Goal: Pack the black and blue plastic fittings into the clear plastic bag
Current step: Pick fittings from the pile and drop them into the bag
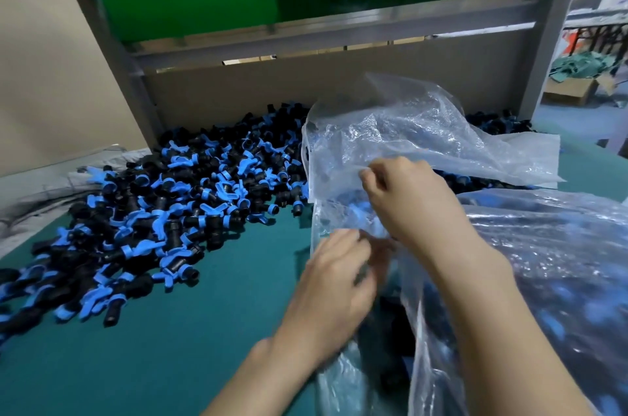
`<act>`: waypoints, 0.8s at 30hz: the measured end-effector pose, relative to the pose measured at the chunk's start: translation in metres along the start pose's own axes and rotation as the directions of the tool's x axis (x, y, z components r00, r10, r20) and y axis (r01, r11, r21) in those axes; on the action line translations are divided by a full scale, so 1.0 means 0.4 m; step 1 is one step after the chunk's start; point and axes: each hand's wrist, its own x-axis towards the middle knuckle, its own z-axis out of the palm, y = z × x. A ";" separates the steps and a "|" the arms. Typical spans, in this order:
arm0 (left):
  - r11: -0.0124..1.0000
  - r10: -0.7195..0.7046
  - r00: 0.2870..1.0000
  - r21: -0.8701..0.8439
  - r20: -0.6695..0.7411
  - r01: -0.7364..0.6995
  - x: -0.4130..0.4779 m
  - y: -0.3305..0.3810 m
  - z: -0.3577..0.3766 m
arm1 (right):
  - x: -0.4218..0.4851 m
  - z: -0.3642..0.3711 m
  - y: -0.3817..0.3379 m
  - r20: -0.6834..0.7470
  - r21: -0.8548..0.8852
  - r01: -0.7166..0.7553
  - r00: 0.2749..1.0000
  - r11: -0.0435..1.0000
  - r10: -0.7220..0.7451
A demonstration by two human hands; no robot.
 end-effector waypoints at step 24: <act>0.458 -0.585 0.706 0.556 -0.398 0.693 -0.122 -0.202 -0.157 | -0.007 0.020 0.003 0.058 -0.063 -0.028 0.998 0.998 0.032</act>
